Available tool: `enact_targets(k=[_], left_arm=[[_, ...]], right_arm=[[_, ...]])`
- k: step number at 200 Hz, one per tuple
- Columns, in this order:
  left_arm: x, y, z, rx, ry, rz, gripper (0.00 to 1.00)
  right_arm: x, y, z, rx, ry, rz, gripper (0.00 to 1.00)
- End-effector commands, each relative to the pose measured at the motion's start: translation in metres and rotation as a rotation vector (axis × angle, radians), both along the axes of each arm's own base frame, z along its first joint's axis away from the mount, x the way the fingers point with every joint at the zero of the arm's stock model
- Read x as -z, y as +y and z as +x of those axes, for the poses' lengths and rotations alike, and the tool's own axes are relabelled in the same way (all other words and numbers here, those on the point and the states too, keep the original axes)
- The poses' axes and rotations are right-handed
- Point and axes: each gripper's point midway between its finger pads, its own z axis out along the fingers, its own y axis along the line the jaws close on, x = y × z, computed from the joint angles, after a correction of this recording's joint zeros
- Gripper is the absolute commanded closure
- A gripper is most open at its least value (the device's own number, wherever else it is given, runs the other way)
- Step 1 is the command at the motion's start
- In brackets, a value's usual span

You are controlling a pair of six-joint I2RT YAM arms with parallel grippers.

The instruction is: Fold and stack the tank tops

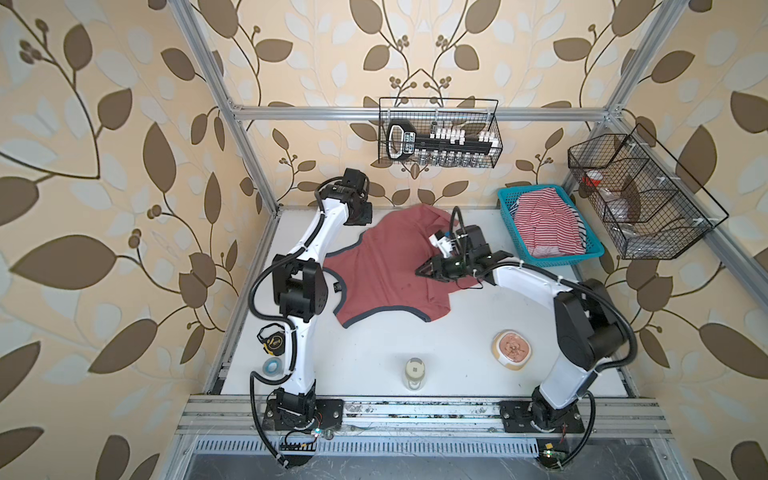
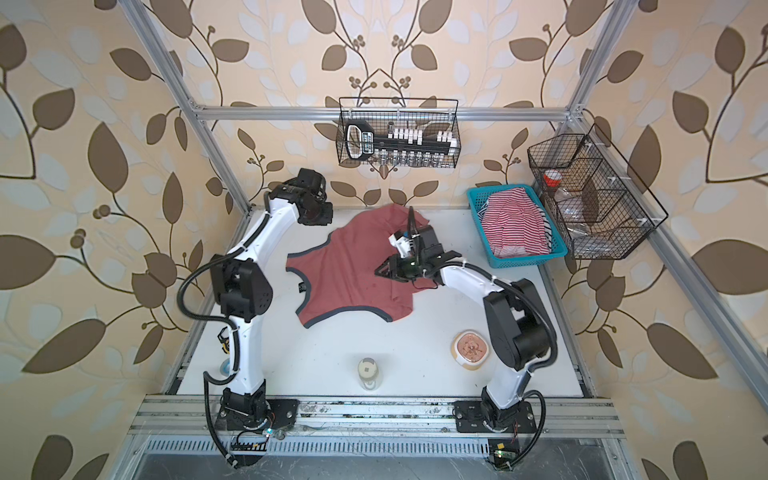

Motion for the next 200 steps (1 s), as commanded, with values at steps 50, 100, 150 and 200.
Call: enact_targets(k=[50, 100, 150, 200], left_arm=[[0.119, -0.032, -0.107, -0.007, 0.418, -0.021, 1.00], [0.172, -0.027, -0.145, -0.048, 0.538, -0.016, 1.00], [0.206, -0.001, -0.158, -0.087, 0.627, 0.129, 1.00], [0.218, 0.044, -0.147, -0.157, 0.670, 0.350, 1.00]], right_arm=[[0.079, -0.110, 0.018, 0.070, 0.109, -0.526, 1.00], [0.111, -0.122, 0.036, 0.090, 0.147, -0.604, 1.00], [0.139, -0.151, 0.045, 0.132, 0.193, -0.742, 1.00], [0.143, -0.182, 0.022, 0.134, 0.227, -0.943, 1.00]])
